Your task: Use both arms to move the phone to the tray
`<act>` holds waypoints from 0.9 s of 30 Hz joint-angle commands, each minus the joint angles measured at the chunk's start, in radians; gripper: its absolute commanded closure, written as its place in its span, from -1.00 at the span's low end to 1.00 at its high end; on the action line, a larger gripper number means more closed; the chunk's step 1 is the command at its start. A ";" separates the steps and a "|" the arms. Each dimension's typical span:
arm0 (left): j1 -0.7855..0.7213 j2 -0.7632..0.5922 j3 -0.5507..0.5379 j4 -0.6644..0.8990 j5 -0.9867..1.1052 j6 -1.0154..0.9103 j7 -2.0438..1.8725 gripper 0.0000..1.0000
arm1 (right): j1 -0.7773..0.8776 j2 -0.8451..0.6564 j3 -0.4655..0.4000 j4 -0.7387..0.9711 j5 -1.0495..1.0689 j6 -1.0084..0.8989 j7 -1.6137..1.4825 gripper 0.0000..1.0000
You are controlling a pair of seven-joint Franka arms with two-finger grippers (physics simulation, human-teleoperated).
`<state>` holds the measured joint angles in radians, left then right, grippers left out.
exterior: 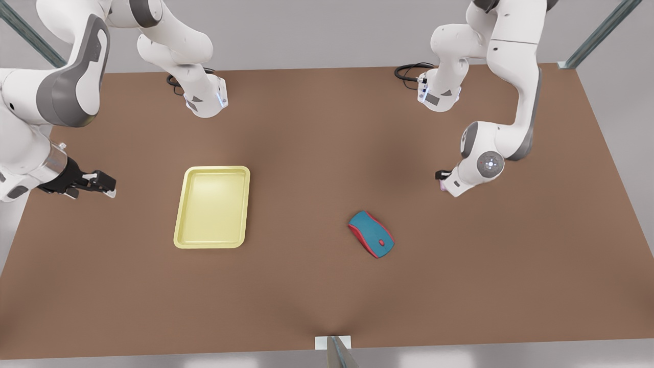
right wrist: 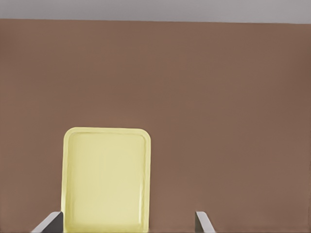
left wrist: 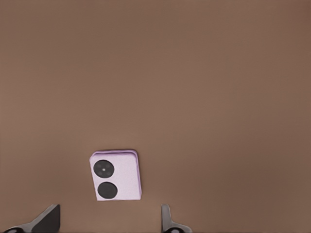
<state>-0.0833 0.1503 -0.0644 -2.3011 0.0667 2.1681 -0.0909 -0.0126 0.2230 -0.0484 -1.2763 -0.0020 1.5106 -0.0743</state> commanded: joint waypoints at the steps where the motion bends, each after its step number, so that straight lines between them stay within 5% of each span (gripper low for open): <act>1: 0.000 -0.009 0.008 -0.053 -0.001 0.302 -0.148 -1.00 | 0.002 0.006 0.001 0.002 -0.006 -0.018 -0.012 -1.00; 8: 0.000 -0.060 0.021 -0.236 0.001 0.509 -0.141 -1.00 | -0.004 0.013 0.001 0.011 0.008 -0.006 -0.009 -1.00; 27: -0.001 0.031 0.071 -0.314 0.002 0.598 -0.021 -1.00 | -0.004 0.024 -0.004 0.038 -0.009 -0.018 -0.009 -1.00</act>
<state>-0.0850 0.1813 0.0040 -2.6144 0.0671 2.7305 -0.1435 -0.0190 0.2475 -0.0516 -1.2387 -0.0099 1.4940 -0.0808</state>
